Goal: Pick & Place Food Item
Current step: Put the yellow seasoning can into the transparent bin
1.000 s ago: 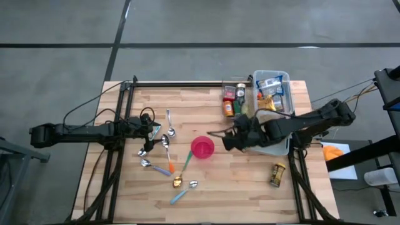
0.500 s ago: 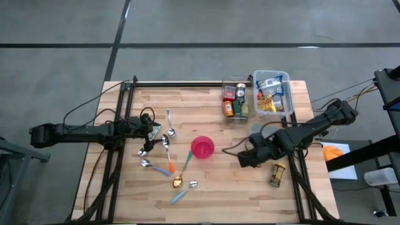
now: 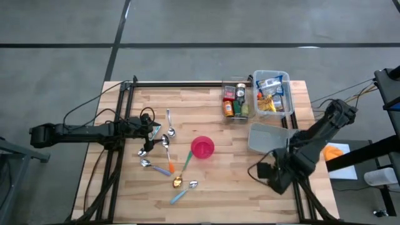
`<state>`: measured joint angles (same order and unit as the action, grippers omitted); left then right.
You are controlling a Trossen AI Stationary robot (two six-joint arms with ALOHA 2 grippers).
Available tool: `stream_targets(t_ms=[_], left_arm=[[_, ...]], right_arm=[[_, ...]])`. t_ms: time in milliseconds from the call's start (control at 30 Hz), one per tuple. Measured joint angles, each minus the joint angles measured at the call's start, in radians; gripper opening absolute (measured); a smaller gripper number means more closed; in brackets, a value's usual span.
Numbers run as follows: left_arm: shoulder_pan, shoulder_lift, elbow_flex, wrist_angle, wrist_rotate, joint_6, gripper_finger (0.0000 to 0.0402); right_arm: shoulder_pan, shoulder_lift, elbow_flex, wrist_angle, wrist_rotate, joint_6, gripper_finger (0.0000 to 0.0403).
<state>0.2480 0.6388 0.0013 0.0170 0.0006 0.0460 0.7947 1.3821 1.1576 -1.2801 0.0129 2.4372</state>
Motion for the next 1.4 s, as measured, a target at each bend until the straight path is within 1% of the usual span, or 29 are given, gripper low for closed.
stream_targets(t_ms=[167, 300, 367, 633, 900, 1100, 1400], left_arm=[[0.0, 0.0, 0.0, 0.0, 0.0, 0.0, 0.0396], [0.0, 0.0, 0.0, 0.0, 0.0, 0.0, 0.0396], [0.0, 0.0, 0.0, 0.0, 0.0, 0.0, 0.0396], [0.0, 0.0, 0.0, 0.0, 0.0, 0.0, 0.0396], [0.0, 0.0, 0.0, 0.0, 0.0, 0.0, 0.0396], [0.0, 0.0, 0.0, 0.0, 0.0, 0.0, 0.0396], [0.0, 0.0, 0.0, 0.0, 0.0, 0.0, 0.0396]], right_arm=[[0.055, 0.068, 0.0, -0.044, -0.086, 0.029, 0.0258], [0.064, 0.154, 0.0, -0.106, -0.165, 0.044, 0.0258], [0.063, 0.199, 0.0, -0.121, -0.176, 0.045, 0.0258], [0.056, 0.334, 0.0, -0.134, -0.172, 0.066, 0.0258], [0.043, 0.401, 0.0, -0.116, -0.171, 0.066, 0.0258], [0.034, 0.43, 0.0, -0.063, -0.162, 0.066, 0.0258], [0.007, 0.437, -0.004, -0.013, -0.022, 0.056, 0.0258]])
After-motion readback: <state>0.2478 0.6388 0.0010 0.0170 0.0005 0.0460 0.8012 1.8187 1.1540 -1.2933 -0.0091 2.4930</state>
